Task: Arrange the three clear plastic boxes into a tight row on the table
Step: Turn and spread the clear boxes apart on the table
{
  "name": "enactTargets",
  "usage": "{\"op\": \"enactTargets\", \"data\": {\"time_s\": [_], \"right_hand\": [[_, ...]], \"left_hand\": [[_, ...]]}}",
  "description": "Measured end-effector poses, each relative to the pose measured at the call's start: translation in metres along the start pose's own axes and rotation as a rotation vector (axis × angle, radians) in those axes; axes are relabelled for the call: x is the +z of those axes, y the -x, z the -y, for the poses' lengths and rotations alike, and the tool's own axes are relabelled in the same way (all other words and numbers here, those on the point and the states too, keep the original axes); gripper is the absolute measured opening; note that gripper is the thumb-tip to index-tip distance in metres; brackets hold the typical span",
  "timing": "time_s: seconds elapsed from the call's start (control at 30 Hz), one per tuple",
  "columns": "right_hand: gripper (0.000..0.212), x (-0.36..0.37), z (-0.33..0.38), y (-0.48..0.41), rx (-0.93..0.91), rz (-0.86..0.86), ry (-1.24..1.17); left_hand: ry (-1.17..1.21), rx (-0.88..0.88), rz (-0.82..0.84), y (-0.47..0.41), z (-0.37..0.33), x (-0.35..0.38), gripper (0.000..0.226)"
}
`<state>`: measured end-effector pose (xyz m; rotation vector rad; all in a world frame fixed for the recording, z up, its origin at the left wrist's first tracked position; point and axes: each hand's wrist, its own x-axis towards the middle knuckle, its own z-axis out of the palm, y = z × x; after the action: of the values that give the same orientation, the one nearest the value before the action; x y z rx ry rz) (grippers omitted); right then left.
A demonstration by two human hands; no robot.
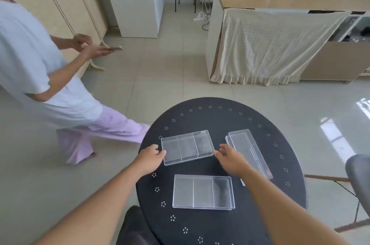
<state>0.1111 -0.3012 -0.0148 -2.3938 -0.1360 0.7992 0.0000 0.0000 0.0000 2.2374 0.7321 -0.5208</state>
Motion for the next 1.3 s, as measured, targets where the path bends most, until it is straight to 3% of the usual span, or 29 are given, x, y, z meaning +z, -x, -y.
{"op": "enactTargets", "data": {"time_s": [0.13,0.33,0.6,0.77,0.93,1.07,1.3], "right_hand": [[0.072,0.009,-0.005,-0.008,0.006,0.030,-0.046],[0.063,0.026,-0.007,-0.007,0.005,0.069,-0.107],[0.058,0.011,0.015,0.000,-0.072,-0.093,-0.274],[0.054,-0.010,0.008,0.012,-0.085,-0.197,-0.327],[0.061,-0.004,0.013,0.010,-0.088,-0.140,-0.383],[0.054,-0.001,0.019,0.011,-0.087,-0.088,-0.374],[0.070,0.000,0.031,-0.007,-0.049,-0.031,-0.321]], "left_hand": [[0.065,-0.037,0.017,0.002,0.002,0.009,0.066],[0.254,-0.064,-0.038,0.009,-0.009,0.026,0.052],[0.399,0.022,-0.217,0.002,-0.022,0.016,0.065],[0.378,0.095,-0.240,-0.003,-0.025,0.020,0.042],[0.371,0.009,-0.263,-0.008,-0.016,0.012,0.030],[0.437,-0.013,-0.230,-0.031,0.001,0.021,0.015],[0.581,-0.064,-0.145,-0.032,-0.023,0.016,0.035]]}}
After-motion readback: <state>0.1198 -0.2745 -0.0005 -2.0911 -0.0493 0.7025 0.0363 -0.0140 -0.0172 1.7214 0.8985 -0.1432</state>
